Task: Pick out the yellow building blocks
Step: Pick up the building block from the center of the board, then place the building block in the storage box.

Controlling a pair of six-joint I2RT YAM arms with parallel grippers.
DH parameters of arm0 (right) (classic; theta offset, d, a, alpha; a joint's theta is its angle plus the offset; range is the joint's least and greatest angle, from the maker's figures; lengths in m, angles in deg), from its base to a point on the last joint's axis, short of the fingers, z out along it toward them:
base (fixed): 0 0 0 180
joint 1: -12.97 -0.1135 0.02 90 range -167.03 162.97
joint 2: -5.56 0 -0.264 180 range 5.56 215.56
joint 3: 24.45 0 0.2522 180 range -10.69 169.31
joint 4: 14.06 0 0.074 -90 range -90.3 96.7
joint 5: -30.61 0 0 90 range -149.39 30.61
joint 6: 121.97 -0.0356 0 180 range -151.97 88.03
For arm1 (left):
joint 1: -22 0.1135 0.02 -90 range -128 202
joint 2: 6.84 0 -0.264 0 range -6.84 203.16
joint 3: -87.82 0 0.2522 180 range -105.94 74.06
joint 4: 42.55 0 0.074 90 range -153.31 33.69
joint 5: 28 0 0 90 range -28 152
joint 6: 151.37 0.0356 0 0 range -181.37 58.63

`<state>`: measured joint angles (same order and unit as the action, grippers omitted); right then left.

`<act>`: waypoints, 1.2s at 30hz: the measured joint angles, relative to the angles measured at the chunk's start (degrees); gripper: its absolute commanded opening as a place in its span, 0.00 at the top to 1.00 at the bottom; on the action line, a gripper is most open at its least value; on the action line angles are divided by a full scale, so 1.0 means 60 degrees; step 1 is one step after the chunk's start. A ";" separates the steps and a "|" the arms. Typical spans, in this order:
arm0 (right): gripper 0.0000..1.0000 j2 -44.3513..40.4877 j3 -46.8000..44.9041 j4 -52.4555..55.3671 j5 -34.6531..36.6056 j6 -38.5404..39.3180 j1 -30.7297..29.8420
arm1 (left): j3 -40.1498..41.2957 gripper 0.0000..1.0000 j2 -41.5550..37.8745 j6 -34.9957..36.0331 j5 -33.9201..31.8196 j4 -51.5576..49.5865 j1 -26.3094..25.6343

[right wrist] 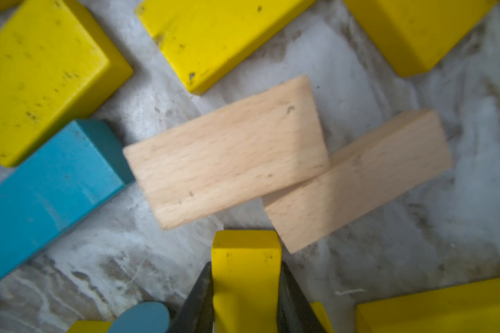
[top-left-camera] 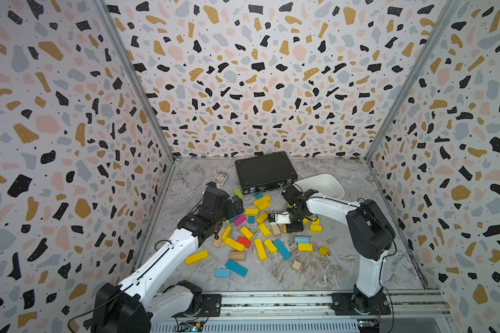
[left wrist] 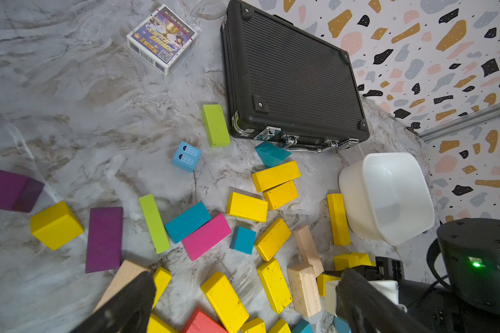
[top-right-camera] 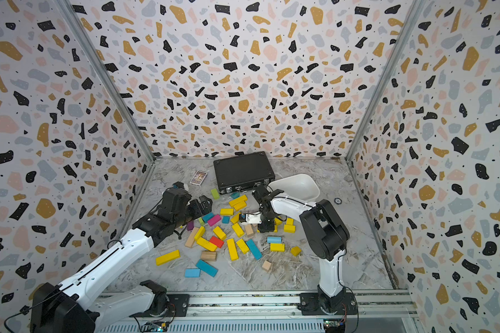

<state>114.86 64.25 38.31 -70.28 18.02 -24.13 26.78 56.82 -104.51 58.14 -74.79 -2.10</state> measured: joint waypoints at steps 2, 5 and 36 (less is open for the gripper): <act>1.00 -0.0412 0.0022 -0.0022 -0.0044 -0.0295 0.0055 | 0.0000 0.00 0.0131 0.0022 -0.0018 0.0066 0.0000; 1.00 -0.1636 -0.0011 -0.0328 0.0018 -0.1461 0.0164 | -0.0011 0.00 0.0331 0.0069 -0.0022 0.0131 0.0011; 0.62 0.2455 0.4324 0.0674 0.2634 -1.0342 0.2306 | -0.0087 0.00 0.0889 0.0226 -0.0160 0.0149 0.0386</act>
<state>129.59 90.19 42.35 -54.48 -44.03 -10.30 26.25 62.15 -103.15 57.18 -73.89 0.22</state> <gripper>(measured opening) 0.334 0.999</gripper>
